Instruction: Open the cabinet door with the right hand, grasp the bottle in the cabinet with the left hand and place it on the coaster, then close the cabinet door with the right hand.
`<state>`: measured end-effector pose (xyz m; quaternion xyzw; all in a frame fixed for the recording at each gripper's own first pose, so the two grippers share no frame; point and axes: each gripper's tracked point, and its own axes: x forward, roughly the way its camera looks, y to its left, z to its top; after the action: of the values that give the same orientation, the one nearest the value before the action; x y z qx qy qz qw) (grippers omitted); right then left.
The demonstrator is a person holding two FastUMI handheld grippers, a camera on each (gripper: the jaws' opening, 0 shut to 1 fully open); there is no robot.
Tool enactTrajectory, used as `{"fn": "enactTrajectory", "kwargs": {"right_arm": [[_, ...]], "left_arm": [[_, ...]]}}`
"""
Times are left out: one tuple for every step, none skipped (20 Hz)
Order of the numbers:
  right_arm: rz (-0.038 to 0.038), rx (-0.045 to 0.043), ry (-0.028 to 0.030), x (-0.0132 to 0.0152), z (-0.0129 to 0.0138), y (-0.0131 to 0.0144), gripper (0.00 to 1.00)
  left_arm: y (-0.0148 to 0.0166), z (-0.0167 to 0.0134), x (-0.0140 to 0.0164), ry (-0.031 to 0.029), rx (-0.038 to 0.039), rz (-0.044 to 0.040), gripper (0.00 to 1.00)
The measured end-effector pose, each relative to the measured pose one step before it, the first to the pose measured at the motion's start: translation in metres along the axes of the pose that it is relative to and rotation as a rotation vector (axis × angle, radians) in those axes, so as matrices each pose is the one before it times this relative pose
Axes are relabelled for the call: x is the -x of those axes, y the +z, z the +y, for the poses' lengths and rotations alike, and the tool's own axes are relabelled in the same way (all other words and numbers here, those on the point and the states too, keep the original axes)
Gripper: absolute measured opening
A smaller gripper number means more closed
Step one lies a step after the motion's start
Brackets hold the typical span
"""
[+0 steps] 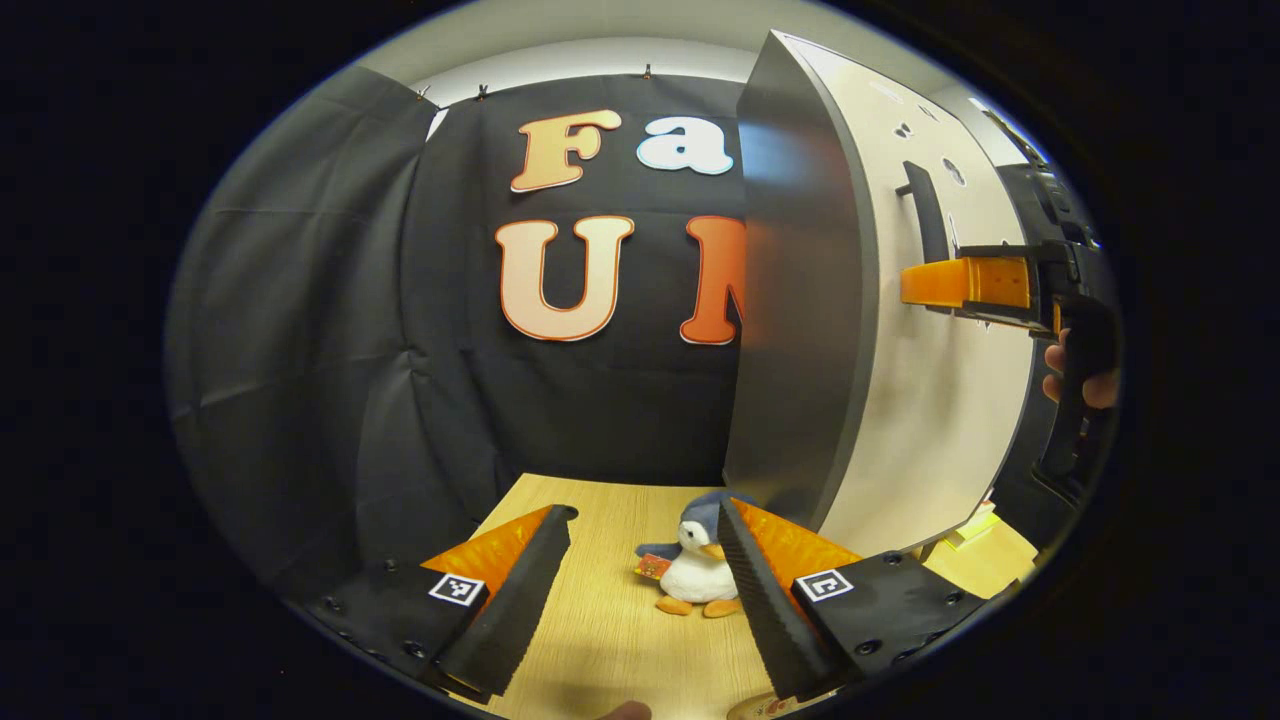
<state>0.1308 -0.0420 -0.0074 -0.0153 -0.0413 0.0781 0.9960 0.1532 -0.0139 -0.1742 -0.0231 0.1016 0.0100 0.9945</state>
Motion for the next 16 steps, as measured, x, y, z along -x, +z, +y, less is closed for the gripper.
{"fn": "enactTrajectory", "kwargs": {"right_arm": [[-0.00920,-0.00819,0.00749,0.01011,-0.00010,0.00345,0.97],[0.00028,-0.00361,-0.00358,0.01008,-0.00260,0.00129,0.97],[0.00445,0.00227,-0.00609,0.01329,-0.00461,0.00115,0.98],[0.00469,0.00483,-0.00562,0.01353,-0.00506,0.00008,0.97],[0.00350,0.00278,-0.00776,0.01528,-0.00610,-0.00025,0.97],[0.00431,0.00036,-0.00490,0.01629,-0.00560,-0.00122,0.98],[0.00633,-0.00177,-0.00970,0.01690,-0.00672,-0.00183,0.97],[0.00716,-0.00202,-0.00359,0.01755,-0.00608,-0.00280,0.97],[0.00775,-0.00140,-0.00614,0.01620,-0.00588,-0.00313,0.97],[0.00900,-0.00074,-0.00934,0.01574,-0.00700,-0.00268,1.00],[0.00833,-0.00512,-0.00590,0.01527,-0.00533,-0.00262,0.97],[0.00547,-0.00756,-0.00167,0.01516,-0.00443,-0.00188,0.97],[-0.00070,-0.00437,-0.00342,0.01410,-0.00364,0.00005,0.97],[-0.00052,-0.00004,-0.00670,0.01275,-0.00522,0.00020,0.97],[-0.00412,0.00398,-0.00669,0.01140,-0.00471,0.00102,0.97],[-0.00333,0.00664,-0.01019,0.01027,-0.00531,0.00078,0.97]], "left_arm": [[0.00200,-0.00233,0.00485,-0.00244,-0.00268,-0.00167,0.97],[0.00150,-0.00209,0.00510,0.00032,-0.00424,-0.00072,0.97],[0.00372,-0.00336,0.00758,-0.00234,-0.00242,-0.00539,0.97],[0.00529,-0.00313,0.00625,-0.00208,-0.00063,-0.00870,0.97],[0.00543,-0.00306,0.00835,0.00212,-0.00432,-0.00926,0.97],[0.00472,-0.00454,0.00915,-0.00385,-0.00487,-0.00899,0.97],[0.00550,-0.00459,0.01014,0.00257,-0.00350,-0.00806,0.97],[0.00820,-0.00482,0.01074,-0.00213,-0.00030,-0.01458,0.97],[0.00671,-0.00714,0.01124,-0.00440,0.00013,-0.01119,0.97],[0.00687,-0.00522,0.01149,0.00036,-0.00128,-0.01063,0.97],[0.00695,-0.00585,0.01220,-0.00067,-0.00244,-0.01121,0.97],[0.00722,-0.00602,0.01091,0.00018,-0.00424,-0.01162,0.97],[0.00784,-0.00659,0.01137,-0.00435,-0.00572,-0.01104,0.96],[0.00394,-0.00622,0.01145,0.00057,-0.00700,-0.00985,0.96],[0.00564,-0.00407,0.01028,0.00314,-0.00476,-0.00893,0.96],[0.00614,-0.00549,0.01020,-0.00011,-0.00336,-0.00856,0.96]]}}
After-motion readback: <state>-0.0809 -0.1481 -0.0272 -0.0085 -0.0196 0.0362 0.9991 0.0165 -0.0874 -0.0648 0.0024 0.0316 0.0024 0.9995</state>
